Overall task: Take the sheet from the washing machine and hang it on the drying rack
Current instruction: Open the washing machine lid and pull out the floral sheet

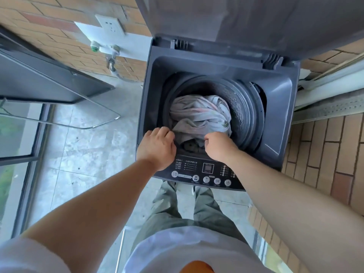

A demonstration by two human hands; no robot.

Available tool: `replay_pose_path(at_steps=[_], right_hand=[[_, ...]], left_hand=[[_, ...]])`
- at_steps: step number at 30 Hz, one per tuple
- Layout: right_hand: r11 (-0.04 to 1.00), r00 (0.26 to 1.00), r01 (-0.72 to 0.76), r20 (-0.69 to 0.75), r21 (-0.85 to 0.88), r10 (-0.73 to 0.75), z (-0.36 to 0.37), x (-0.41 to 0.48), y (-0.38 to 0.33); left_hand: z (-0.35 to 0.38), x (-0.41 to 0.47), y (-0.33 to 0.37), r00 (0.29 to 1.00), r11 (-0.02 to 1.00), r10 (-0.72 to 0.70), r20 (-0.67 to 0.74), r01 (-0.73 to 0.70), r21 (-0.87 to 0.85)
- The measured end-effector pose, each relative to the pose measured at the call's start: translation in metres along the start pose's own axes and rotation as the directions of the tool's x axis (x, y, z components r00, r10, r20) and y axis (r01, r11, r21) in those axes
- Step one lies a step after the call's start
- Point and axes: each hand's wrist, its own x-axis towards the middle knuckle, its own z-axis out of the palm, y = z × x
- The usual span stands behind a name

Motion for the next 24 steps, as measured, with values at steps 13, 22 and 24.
replay_pose_path(at_steps=[13, 22, 24], right_hand=[[0.916, 0.945, 0.062, 0.318, -0.397, 0.074, 0.020, 0.065, -0.011], [0.979, 0.998, -0.044, -0.056, -0.201, 0.034, 0.003, 0.040, -0.014], [0.997, 0.992, -0.040, -0.122, -0.058, 0.033, -0.008, 0.025, -0.012]], left_hand=[[0.007, -0.002, -0.001, 0.996, 1.000, 0.004, -0.094, -0.007, -0.023], [0.008, -0.004, -0.002, 0.994, 1.000, 0.010, -0.104, -0.011, -0.012], [0.006, -0.004, -0.001, 0.997, 1.000, 0.003, -0.077, -0.004, -0.003]])
